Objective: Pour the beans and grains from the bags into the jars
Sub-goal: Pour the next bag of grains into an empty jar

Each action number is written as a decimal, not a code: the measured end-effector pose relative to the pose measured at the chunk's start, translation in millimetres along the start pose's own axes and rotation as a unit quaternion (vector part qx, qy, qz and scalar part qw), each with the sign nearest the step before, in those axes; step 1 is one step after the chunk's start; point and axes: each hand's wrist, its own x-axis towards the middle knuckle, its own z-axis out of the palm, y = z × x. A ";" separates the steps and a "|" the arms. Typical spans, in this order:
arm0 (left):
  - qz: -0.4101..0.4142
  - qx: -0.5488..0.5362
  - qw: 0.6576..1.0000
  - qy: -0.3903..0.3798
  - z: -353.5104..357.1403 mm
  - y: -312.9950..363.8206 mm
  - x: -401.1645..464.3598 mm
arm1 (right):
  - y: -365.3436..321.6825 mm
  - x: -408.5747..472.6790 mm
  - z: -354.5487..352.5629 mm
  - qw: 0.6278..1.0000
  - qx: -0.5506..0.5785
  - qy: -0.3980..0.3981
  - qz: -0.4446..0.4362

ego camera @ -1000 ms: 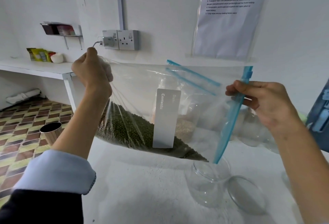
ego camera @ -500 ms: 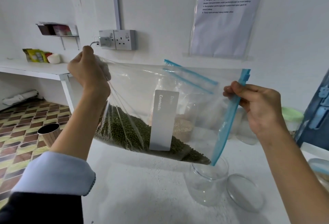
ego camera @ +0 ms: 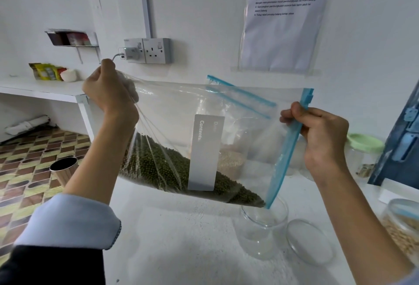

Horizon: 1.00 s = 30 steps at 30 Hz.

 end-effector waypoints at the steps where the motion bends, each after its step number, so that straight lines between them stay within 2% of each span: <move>1: 0.001 0.001 1.000 0.001 0.3 0.7 -0.4 | -0.1 0.2 0.4 1.000 0.003 -0.002 -0.001; 12: -0.011 -0.032 0.999 0.021 8.4 10.2 -11.1 | -0.4 4.5 -0.6 1.000 0.006 0.015 0.012; 21: 0.025 -0.017 0.999 0.025 10.8 15.2 -16.9 | -0.9 12.3 -4.7 0.999 -0.041 -0.010 0.027; 30: 0.045 -0.009 0.999 0.026 14.7 13.9 -22.3 | -1.0 15.3 -6.0 0.998 -0.038 -0.028 0.042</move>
